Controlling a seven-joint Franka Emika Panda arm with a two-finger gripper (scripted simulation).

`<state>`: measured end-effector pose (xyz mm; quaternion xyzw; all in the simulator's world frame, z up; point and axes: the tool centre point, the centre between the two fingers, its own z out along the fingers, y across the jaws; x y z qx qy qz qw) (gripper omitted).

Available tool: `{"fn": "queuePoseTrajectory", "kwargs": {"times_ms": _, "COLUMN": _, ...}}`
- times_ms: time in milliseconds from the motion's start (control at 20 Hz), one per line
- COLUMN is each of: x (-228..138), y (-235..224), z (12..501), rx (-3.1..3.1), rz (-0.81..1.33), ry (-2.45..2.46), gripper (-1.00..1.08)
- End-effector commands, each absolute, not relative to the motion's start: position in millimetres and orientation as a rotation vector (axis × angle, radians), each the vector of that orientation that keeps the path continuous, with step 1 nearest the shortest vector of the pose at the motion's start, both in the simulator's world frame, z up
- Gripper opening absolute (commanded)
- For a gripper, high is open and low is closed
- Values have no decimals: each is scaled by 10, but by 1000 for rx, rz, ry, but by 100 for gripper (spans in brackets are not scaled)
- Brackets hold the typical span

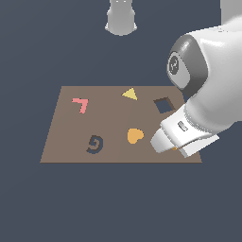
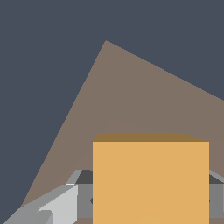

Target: Insert a designated object into the corresponding slot on a board.

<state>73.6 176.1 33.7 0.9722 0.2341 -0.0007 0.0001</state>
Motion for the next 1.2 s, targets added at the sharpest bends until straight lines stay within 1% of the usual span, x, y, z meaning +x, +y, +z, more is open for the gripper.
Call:
{"fn": "queuePoseTrajectory", "kwargs": {"times_ms": 0, "x": 670, "y": 1810, "z": 346, "rx": 3022, "rz": -1, "ry": 857, "gripper": -100}}
{"fn": "queuePoseTrajectory", "kwargs": {"times_ms": 600, "x": 158, "y": 1960, "z": 372, "rx": 2702, "rz": 0, "ry": 1601, "gripper": -100}}
{"fn": "queuePoseTrajectory", "kwargs": {"times_ms": 1150, "x": -305, "y": 1854, "z": 392, "rx": 2268, "rz": 0, "ry": 2172, "gripper": -100}}
